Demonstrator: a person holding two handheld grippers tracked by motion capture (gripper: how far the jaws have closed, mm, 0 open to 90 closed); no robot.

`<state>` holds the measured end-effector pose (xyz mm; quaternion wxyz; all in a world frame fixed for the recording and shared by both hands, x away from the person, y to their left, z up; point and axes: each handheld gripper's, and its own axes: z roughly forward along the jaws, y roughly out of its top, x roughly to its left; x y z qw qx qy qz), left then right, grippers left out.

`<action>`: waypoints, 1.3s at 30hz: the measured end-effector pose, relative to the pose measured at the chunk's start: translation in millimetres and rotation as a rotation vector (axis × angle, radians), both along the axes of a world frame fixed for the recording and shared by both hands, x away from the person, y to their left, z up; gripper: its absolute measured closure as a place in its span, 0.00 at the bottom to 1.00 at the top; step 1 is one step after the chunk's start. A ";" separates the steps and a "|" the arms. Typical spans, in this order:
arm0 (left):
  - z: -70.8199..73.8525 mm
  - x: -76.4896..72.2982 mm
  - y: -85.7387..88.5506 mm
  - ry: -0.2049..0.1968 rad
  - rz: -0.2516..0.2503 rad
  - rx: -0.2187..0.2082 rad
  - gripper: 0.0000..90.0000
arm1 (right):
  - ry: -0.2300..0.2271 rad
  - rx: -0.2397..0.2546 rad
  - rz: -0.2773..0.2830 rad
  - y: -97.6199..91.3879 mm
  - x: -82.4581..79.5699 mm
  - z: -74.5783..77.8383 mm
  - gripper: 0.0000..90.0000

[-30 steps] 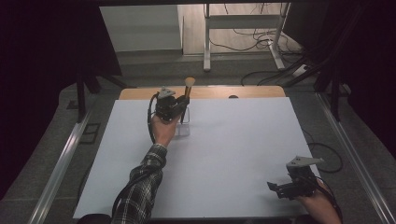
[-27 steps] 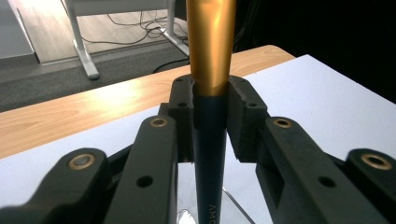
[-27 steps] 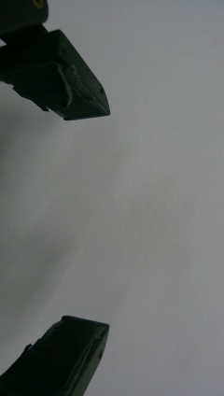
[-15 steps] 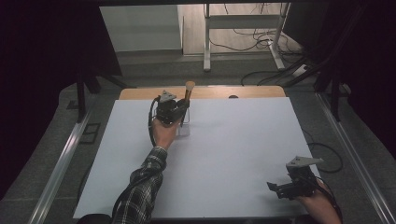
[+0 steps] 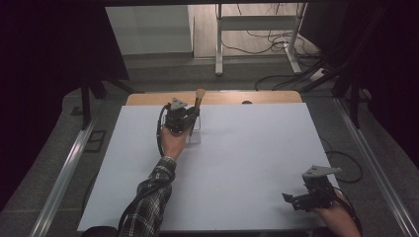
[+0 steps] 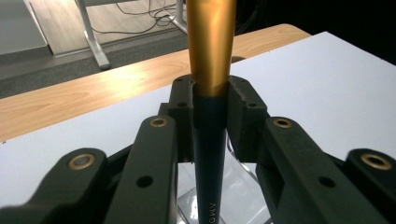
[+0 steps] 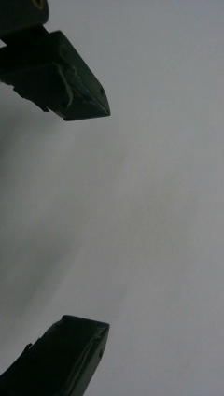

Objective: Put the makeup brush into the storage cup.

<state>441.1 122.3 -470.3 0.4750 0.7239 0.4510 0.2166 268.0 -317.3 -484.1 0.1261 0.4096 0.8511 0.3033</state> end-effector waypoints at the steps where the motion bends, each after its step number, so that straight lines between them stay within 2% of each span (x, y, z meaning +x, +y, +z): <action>1: -0.4 0.0 0.1 0.001 0.000 -0.001 0.82 | 0.000 0.000 0.000 0.1 0.0 0.0 0.01; 6: 0.2 -0.4 -0.6 0.000 0.003 0.016 0.82 | -0.001 -0.001 0.003 0.3 0.1 -0.3 0.01; 10: 0.0 -0.7 0.2 -0.002 -0.001 0.011 0.79 | -0.003 -0.002 0.007 0.4 0.2 -0.5 0.01; 13: 1.0 -0.5 1.4 -0.006 -0.009 0.004 0.70 | -0.003 -0.002 0.009 0.4 0.2 -0.6 0.01; 25: 8.6 -1.7 2.1 -0.015 -0.019 -0.001 0.51 | -0.002 -0.006 0.011 0.6 0.0 -0.5 0.01; 29: 10.8 -1.3 1.5 -0.013 -0.026 0.011 0.45 | -0.002 -0.006 0.010 0.6 0.0 -0.5 0.01; 35: 13.5 -1.2 2.3 -0.015 -0.053 0.020 0.36 | -0.002 -0.005 0.007 0.7 0.1 -0.6 0.01; 39: 14.4 -0.6 3.1 0.000 -0.075 0.022 0.31 | -0.002 -0.004 0.005 0.7 0.1 -0.5 0.01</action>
